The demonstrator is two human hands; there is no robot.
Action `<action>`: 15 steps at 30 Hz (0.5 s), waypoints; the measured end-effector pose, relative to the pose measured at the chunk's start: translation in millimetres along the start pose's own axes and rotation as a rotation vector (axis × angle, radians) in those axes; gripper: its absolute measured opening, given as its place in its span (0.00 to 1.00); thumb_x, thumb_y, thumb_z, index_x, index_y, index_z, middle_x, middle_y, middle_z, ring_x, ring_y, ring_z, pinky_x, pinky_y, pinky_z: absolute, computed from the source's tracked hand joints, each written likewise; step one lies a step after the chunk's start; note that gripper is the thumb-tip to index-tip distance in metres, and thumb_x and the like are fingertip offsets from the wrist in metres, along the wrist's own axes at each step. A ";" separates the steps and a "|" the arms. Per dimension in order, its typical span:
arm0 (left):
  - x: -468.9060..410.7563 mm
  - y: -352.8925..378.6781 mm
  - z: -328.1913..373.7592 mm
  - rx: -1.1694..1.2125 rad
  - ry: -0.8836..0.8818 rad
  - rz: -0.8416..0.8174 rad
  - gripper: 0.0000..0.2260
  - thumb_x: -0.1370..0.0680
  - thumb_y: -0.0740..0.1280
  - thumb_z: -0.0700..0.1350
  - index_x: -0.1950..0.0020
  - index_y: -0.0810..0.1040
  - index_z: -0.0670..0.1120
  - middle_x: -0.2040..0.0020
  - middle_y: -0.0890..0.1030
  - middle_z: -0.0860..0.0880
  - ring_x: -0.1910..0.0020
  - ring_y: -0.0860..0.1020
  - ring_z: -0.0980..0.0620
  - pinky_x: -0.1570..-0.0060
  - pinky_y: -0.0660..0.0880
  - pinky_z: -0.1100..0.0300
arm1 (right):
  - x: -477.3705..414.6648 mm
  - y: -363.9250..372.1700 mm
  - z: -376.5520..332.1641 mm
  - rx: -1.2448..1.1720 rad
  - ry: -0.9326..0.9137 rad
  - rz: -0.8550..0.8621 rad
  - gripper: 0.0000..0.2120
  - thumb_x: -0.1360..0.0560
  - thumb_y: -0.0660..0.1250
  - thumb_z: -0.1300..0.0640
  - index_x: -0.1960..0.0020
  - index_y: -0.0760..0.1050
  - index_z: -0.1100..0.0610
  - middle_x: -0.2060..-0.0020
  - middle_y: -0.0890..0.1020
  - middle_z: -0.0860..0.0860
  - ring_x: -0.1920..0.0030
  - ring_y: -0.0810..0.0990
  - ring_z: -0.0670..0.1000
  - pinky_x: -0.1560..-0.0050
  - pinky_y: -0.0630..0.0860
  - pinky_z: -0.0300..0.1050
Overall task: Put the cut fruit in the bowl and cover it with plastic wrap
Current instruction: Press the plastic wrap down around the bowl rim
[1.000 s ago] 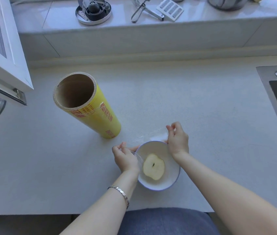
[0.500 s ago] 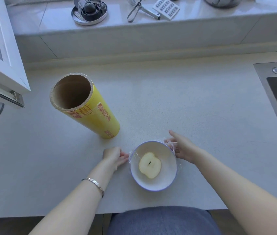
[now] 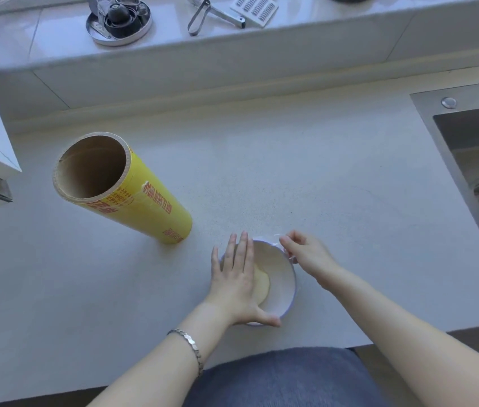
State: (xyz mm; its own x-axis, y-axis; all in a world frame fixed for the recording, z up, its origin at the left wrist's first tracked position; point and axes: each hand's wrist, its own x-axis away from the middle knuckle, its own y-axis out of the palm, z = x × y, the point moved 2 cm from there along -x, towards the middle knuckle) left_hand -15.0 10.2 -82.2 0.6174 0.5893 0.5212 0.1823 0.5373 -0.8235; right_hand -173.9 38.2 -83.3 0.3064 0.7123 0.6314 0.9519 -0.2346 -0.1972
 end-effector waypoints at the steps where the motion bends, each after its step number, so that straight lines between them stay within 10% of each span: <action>1: 0.3 0.2 -0.1 -0.002 -0.002 0.001 0.66 0.44 0.67 0.73 0.35 0.22 0.40 0.26 0.30 0.45 0.30 0.26 0.50 0.30 0.32 0.40 | 2.5 0.6 0.0 -0.019 -0.030 0.019 0.13 0.23 0.59 0.58 0.66 0.66 0.55 0.72 0.70 0.50 0.70 0.68 0.48 0.64 0.67 0.40; 15: 0.2 -6.8 5.8 -0.018 -0.061 0.019 0.65 0.44 0.64 0.74 0.30 0.26 0.40 0.27 0.28 0.49 0.28 0.29 0.47 0.30 0.32 0.41 | -26.5 6.6 34.7 -0.237 0.243 0.193 0.13 0.24 0.61 0.57 0.67 0.66 0.55 0.74 0.66 0.51 0.76 0.63 0.49 0.78 0.61 0.36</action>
State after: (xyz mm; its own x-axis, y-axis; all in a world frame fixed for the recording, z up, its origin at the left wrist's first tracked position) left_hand -20.6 10.2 -75.2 0.5731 0.6351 0.5180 0.1850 0.5155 -0.8367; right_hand -175.4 40.7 -127.4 0.4415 0.4699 0.7644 0.8402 -0.5154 -0.1685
